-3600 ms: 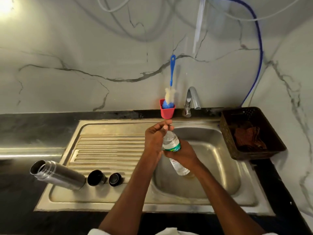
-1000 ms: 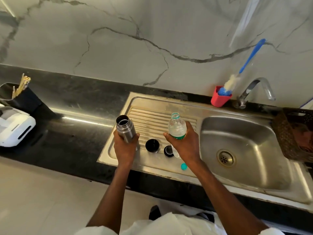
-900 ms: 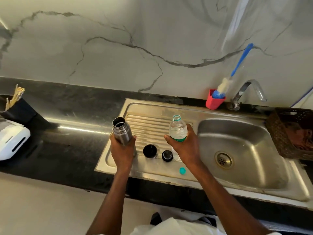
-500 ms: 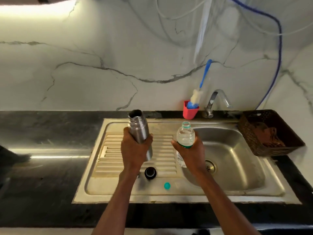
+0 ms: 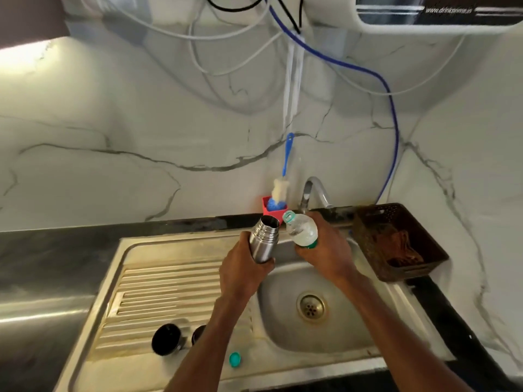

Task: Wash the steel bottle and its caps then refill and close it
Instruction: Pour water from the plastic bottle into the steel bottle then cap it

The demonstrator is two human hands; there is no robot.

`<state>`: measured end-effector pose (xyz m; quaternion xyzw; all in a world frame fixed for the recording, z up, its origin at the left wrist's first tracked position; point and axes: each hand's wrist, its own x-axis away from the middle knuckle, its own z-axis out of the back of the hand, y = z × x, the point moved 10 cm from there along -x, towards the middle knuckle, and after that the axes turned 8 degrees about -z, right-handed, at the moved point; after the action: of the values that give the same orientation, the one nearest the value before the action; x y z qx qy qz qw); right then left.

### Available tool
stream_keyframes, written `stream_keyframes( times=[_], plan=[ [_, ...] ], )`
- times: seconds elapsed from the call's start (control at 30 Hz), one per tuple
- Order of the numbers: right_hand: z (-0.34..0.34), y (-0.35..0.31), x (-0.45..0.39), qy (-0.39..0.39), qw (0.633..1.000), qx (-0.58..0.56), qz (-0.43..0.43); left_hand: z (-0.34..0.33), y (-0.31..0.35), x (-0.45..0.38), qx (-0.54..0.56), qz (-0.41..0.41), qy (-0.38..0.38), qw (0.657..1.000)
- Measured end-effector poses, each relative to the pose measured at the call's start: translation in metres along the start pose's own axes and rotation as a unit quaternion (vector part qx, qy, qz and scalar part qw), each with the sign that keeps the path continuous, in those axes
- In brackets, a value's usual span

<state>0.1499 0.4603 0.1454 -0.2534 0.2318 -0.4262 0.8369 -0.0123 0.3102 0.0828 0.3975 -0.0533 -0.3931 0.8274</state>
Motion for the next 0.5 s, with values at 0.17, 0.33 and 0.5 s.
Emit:
stream_keyframes(
  times=[0.17,0.33,0.5],
  plan=[
    [0.015,-0.014,-0.037,0.005,0.986,0.151,0.066,-0.006,0.009,-0.015,-0.01,-0.001,0.018,1.0],
    [0.022,-0.025,-0.062,0.012,0.961,0.252,0.113,-0.007,0.008,-0.025,-0.01,0.007,0.029,1.0],
    [0.023,-0.027,-0.077,0.013,0.944,0.296,0.149,-0.008,0.007,-0.033,-0.017,0.004,0.034,0.999]
  ],
)
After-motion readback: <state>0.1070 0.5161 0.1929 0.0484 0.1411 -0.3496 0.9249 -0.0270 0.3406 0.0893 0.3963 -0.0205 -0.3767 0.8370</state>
